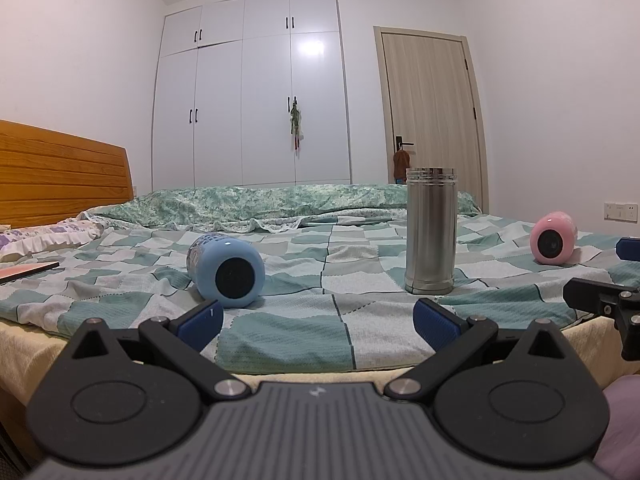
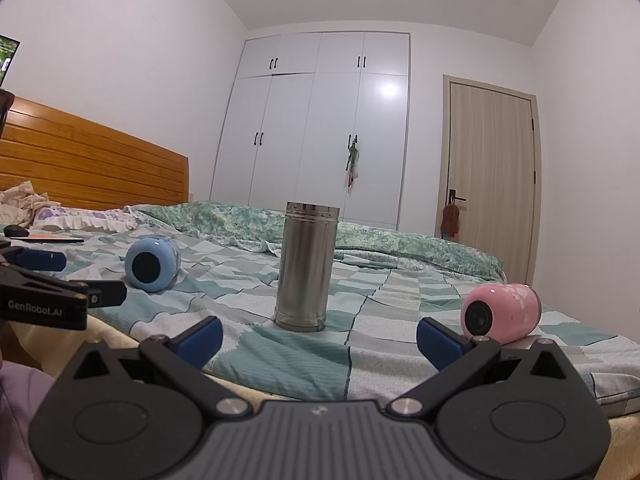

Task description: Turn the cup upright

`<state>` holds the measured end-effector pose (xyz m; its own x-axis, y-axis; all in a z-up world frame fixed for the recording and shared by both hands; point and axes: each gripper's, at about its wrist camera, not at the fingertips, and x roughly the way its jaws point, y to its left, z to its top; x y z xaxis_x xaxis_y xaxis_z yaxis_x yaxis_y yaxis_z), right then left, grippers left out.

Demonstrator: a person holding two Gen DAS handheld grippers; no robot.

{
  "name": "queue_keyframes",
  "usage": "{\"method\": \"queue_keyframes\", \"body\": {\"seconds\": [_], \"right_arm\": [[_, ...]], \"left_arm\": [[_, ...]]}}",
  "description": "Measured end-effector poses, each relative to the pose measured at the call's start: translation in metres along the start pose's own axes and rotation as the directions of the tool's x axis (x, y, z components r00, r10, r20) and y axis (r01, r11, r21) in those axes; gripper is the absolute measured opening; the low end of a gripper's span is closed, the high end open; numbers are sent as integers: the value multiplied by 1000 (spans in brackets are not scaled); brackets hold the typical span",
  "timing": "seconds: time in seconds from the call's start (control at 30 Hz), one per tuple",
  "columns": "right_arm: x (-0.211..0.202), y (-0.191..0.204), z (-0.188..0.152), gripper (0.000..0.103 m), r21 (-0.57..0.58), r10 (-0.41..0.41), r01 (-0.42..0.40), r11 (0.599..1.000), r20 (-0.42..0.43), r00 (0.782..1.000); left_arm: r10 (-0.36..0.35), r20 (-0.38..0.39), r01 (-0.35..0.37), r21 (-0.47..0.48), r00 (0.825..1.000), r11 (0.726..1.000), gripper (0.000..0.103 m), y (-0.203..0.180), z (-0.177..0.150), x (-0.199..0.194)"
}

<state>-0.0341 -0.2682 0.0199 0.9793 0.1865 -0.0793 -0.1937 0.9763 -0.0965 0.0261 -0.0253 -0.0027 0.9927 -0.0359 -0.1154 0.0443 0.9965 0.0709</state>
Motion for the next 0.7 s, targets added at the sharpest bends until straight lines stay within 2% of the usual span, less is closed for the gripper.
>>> {"method": "queue_keyframes", "body": {"seconds": [0.7], "right_arm": [[0,0,0,103,0,0,0,1000,1,1000]], "left_arm": [[0,5,0,-2,1000,1000,103,-1,0,-1]]}}
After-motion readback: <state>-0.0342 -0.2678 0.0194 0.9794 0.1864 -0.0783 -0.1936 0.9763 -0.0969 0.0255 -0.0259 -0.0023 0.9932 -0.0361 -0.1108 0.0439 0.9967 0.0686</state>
